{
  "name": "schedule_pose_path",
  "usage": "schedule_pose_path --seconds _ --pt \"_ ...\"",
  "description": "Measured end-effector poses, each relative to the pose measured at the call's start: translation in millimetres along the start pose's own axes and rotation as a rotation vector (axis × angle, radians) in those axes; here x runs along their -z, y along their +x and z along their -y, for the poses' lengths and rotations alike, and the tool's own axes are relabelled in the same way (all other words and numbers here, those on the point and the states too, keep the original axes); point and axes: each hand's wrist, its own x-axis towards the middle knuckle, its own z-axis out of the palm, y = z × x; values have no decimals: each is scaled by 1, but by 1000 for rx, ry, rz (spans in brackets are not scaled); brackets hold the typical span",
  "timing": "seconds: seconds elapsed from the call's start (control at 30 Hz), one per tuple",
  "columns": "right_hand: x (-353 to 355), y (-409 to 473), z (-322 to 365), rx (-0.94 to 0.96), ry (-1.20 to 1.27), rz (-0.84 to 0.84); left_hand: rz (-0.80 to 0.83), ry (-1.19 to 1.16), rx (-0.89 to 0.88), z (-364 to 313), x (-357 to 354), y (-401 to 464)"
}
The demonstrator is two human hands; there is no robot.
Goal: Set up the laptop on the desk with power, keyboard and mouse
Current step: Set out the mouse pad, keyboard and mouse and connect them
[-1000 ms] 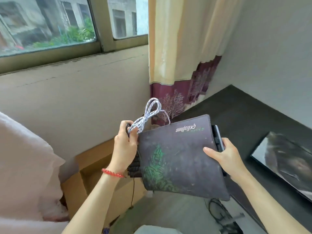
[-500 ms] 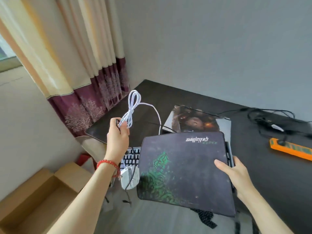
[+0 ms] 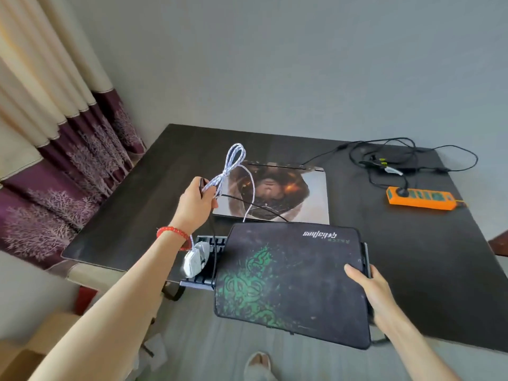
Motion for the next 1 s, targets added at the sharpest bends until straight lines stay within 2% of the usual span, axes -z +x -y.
schedule_pose_path --seconds 0.2,0.37,0.5,0.63,0.83,1.0 --pt "-33 50 -11 -65 -27 -14 130 -9 45 8 -8 41" --pt "-53 80 -21 12 -308 -127 243 -119 115 17 -22 63" --pt "-58 89 -21 52 -518 -197 261 -176 118 19 -28 69" --pt "-58 89 -21 31 -564 -217 276 -265 137 13 -30 67" --pt "-34 81 -26 -36 -621 -222 316 -261 120 1 -42 55" --pt "-19 89 -15 -17 -657 -270 347 -291 154 -11 -56 45"
